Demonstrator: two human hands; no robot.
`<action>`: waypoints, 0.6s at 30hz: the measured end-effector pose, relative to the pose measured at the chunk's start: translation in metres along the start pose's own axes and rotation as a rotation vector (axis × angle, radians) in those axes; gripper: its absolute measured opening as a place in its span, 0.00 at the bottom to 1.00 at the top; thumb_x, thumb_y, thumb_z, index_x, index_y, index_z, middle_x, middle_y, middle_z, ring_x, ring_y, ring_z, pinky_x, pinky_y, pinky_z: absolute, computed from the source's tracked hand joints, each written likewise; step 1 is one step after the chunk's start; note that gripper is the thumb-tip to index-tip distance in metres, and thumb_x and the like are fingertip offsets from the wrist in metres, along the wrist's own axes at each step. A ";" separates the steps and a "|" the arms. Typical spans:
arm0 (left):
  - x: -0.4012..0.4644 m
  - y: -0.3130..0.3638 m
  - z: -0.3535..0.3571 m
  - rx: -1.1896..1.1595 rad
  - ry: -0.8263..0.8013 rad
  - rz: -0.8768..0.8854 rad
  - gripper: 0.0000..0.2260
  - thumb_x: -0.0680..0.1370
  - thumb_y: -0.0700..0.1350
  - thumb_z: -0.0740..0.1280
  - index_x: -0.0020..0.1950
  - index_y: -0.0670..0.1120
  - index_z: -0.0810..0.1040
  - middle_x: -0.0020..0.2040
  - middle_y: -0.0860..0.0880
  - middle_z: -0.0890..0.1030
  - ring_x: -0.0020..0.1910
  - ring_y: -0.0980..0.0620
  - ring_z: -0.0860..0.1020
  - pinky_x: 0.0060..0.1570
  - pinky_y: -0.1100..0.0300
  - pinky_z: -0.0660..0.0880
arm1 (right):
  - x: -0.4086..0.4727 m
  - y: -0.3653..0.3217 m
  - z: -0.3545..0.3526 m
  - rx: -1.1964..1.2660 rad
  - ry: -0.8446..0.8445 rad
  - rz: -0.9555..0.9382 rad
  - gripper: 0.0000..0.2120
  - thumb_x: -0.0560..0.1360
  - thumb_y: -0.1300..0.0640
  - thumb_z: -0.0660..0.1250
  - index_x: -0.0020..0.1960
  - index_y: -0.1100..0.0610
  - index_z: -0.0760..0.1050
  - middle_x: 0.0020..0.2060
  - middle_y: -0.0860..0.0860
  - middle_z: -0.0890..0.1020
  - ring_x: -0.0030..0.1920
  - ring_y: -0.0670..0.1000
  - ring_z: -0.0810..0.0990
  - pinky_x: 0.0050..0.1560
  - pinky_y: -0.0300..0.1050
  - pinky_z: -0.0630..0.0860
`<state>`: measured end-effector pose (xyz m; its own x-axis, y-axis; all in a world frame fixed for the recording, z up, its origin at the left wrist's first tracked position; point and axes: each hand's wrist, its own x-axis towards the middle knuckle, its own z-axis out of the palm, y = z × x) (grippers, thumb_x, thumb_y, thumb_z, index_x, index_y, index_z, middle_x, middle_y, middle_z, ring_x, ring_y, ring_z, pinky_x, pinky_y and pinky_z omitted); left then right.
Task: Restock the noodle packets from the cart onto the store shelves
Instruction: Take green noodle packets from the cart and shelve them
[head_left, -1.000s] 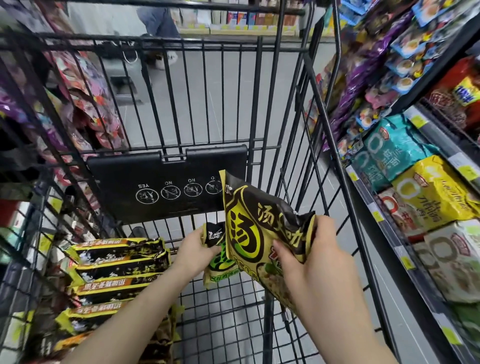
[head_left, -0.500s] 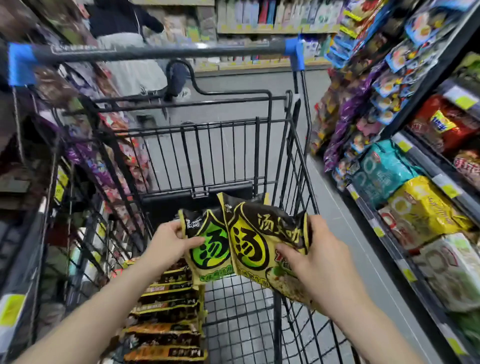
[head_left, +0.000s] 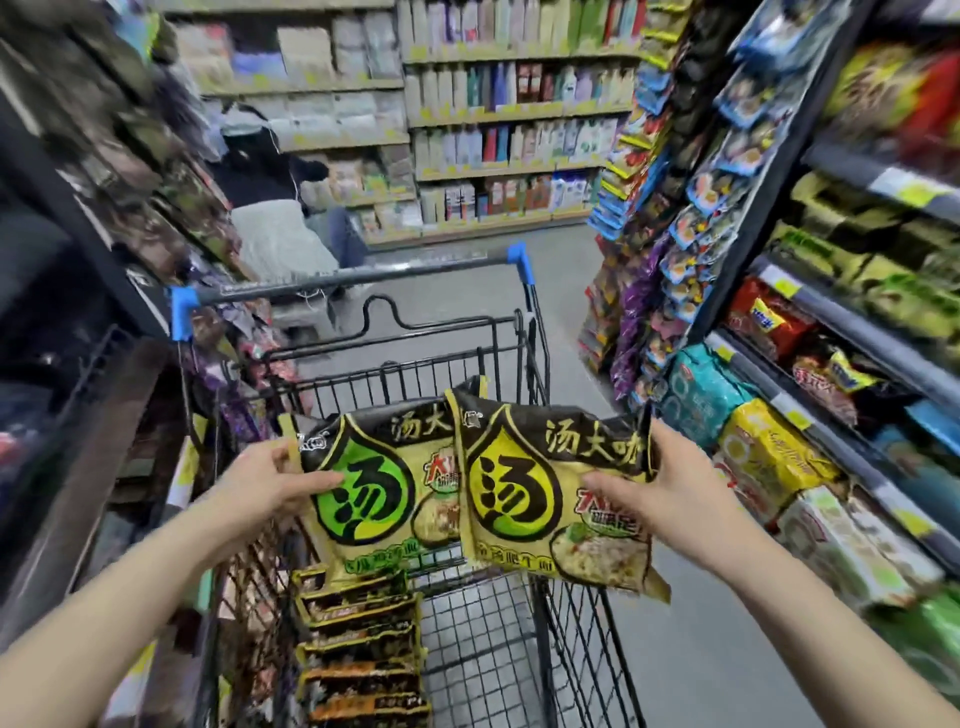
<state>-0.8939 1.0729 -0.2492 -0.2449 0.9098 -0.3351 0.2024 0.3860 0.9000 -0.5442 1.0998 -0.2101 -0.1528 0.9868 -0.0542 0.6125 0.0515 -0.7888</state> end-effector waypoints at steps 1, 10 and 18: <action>-0.007 0.011 -0.001 -0.011 -0.013 0.017 0.33 0.47 0.56 0.82 0.39 0.42 0.67 0.26 0.50 0.62 0.23 0.53 0.62 0.26 0.60 0.58 | -0.007 -0.004 -0.013 0.025 0.010 0.004 0.17 0.67 0.54 0.76 0.51 0.49 0.73 0.46 0.42 0.81 0.47 0.42 0.79 0.48 0.41 0.74; -0.057 0.080 0.036 -0.019 -0.289 0.139 0.27 0.56 0.42 0.80 0.47 0.32 0.73 0.38 0.35 0.77 0.28 0.47 0.75 0.28 0.61 0.70 | -0.101 0.002 -0.126 0.164 0.150 0.079 0.14 0.67 0.57 0.76 0.49 0.52 0.75 0.41 0.42 0.83 0.36 0.34 0.81 0.31 0.25 0.73; -0.127 0.121 0.137 0.031 -0.535 0.265 0.43 0.40 0.54 0.83 0.49 0.35 0.78 0.42 0.38 0.84 0.40 0.43 0.83 0.40 0.55 0.80 | -0.248 0.039 -0.211 0.186 0.336 0.200 0.16 0.66 0.56 0.77 0.52 0.54 0.77 0.41 0.47 0.86 0.38 0.43 0.85 0.37 0.32 0.77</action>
<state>-0.7083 1.0254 -0.1362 0.3273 0.9231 -0.2017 0.2211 0.1327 0.9662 -0.3192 0.8898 -0.0984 0.2343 0.9714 -0.0390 0.4494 -0.1438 -0.8817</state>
